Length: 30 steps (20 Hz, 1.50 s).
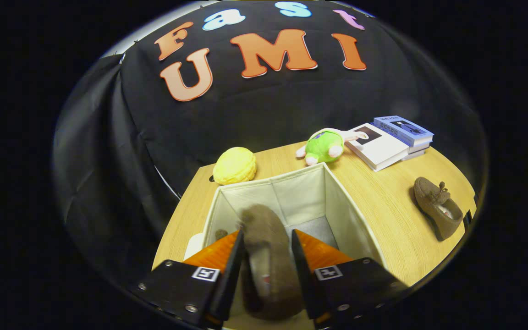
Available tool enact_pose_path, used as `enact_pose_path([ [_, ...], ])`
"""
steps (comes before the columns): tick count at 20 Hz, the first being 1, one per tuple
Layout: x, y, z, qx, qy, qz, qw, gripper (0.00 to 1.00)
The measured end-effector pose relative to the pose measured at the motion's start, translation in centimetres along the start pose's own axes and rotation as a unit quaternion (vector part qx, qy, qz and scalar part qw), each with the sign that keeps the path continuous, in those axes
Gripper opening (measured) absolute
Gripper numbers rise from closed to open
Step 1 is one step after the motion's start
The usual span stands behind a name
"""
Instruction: Open the storage box then place both shoes into the box .Put the left shoe in first, then the right shoe, with the right side of both shoes facing outward in a uniform manner.
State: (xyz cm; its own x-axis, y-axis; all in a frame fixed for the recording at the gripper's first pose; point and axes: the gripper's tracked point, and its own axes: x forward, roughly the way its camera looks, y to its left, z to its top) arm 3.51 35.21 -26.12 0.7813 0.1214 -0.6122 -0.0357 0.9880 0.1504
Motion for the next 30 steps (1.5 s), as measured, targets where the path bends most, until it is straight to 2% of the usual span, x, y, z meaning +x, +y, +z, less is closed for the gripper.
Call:
enact_pose_path([
  [1,-0.3,0.1,0.1,-0.004,-0.004,0.001,1.000,0.84],
  [3,-1.0,0.3,0.6,-0.009,-0.014,0.006,1.000,0.98],
  [11,-4.2,-1.4,3.5,-0.030,-0.062,0.019,0.997,0.99],
  [14,-5.1,-3.9,5.2,-0.030,-0.076,0.017,0.997,0.99],
  [20,-5.4,-11.3,6.6,-0.028,-0.081,-0.004,0.996,0.98],
  [30,-4.6,-26.0,7.0,-0.017,-0.084,-0.067,0.994,0.99],
])
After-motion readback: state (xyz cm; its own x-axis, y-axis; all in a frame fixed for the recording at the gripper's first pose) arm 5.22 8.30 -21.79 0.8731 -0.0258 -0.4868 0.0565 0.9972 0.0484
